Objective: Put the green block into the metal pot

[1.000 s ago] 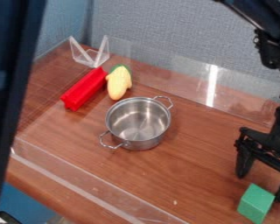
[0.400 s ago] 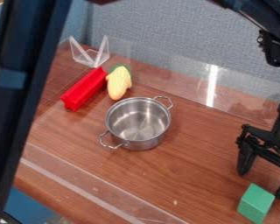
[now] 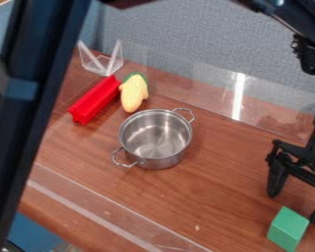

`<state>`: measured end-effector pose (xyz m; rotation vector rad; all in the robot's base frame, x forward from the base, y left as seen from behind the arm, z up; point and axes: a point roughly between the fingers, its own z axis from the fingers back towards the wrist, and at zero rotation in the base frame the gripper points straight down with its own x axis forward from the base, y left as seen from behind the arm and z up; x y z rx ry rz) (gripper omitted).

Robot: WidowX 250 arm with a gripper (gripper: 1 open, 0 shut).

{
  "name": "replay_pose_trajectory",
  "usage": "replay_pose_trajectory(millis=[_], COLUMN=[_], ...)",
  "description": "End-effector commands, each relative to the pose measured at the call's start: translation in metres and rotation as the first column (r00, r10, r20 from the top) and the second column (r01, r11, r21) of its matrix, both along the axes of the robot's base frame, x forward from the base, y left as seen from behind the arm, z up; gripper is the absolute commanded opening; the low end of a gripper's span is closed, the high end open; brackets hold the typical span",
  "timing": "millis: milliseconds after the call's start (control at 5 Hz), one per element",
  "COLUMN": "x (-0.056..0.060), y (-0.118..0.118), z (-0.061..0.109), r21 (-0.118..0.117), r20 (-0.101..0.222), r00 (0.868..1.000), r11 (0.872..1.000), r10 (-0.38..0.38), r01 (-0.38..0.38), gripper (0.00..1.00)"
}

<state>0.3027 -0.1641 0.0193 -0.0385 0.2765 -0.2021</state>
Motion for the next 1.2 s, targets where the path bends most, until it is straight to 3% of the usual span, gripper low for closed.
replay_pose_trajectory(millis=[0, 1000], x=[0.007, -0.006], y=[-0.011, -0.018], z=[0.014, 0.013], r21=[-0.037, -0.044], r20=[0.03, -0.049], r00=[1.0, 0.999], r11=[0.999, 0.999], r10=[0.003, 0.014], r01=[-0.002, -0.016], gripper=[1.0, 1.0])
